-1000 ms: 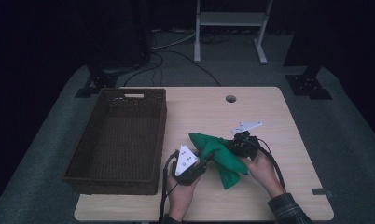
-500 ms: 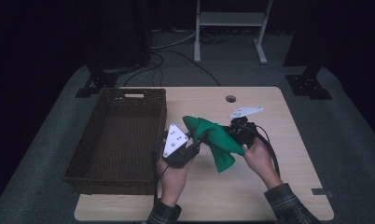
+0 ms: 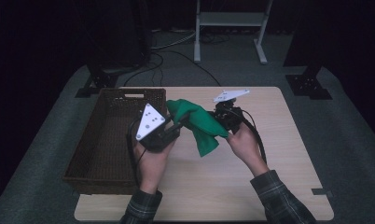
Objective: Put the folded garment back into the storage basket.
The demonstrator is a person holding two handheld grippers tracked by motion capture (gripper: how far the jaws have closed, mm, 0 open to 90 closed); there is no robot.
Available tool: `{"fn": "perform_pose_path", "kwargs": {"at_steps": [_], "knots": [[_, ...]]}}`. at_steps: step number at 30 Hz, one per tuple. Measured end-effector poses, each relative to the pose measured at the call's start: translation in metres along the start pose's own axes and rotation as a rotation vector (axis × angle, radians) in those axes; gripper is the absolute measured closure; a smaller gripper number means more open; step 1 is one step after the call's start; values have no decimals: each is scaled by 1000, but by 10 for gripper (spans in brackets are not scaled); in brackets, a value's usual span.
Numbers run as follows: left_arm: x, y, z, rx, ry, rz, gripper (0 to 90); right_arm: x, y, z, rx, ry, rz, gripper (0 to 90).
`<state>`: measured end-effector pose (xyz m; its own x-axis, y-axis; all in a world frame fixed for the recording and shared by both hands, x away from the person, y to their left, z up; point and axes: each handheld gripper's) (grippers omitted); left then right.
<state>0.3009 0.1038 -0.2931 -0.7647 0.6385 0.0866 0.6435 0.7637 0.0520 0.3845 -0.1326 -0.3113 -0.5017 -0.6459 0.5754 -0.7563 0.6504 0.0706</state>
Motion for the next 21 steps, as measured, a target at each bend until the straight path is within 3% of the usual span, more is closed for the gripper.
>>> {"fn": "perform_pose_path", "kwargs": {"at_steps": [9, 21], "knots": [[29, 37, -5, -12, -18, -36, 760, -20, 19, -33, 32, -30, -39, 772], [72, 87, 13, -6, -15, -102, 760, -76, 57, -59, 97, -55, -100, 772]]}}
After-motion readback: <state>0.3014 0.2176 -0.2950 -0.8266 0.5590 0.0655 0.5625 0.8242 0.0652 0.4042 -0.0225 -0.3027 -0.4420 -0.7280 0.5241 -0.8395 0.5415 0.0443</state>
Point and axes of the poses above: each handheld gripper's, and its own axes: x roughly backward along the jaws, z roughly out of its underside, y roughly to its left, and after that the axes turned 3 degrees about -z, right-handed
